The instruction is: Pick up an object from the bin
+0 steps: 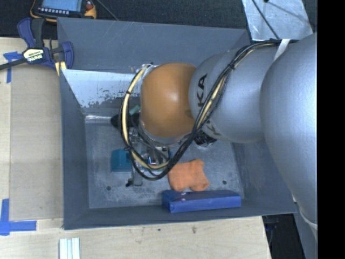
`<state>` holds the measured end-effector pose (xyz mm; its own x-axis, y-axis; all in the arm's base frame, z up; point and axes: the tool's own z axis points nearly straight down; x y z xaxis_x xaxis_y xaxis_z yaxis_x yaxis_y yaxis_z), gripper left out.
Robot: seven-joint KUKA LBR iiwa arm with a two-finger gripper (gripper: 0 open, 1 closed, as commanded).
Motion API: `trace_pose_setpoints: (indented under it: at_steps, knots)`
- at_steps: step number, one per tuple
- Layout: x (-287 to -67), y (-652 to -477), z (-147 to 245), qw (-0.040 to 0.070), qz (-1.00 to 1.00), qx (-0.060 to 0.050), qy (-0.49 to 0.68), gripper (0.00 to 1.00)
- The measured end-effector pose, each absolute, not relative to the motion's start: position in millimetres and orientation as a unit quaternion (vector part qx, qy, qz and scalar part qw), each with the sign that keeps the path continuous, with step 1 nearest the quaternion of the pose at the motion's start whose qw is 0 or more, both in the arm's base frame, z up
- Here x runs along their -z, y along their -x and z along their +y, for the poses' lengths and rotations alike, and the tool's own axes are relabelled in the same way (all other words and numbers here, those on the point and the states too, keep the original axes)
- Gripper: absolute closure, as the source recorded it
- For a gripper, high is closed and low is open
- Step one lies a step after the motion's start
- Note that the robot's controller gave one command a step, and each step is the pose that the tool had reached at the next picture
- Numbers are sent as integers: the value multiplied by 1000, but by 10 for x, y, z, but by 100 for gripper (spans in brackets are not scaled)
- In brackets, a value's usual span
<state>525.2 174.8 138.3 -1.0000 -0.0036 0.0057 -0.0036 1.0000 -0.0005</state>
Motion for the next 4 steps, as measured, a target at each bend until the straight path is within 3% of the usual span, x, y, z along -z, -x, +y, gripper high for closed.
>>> trace_pose_setpoints:
  at_steps: [1, 2, 3, 4]
  knots:
    - [-1428, -5275, 1739, -1, -1000, 0, 1, 100]
    - [-1428, -5275, 1738, -1, -1000, 1, 1, 0]
    - [-1428, -5275, 1738, -1, -1000, 1, 1, 0]
    - [-1128, -5435, 1596, -3, -1000, 1, -9, 0]
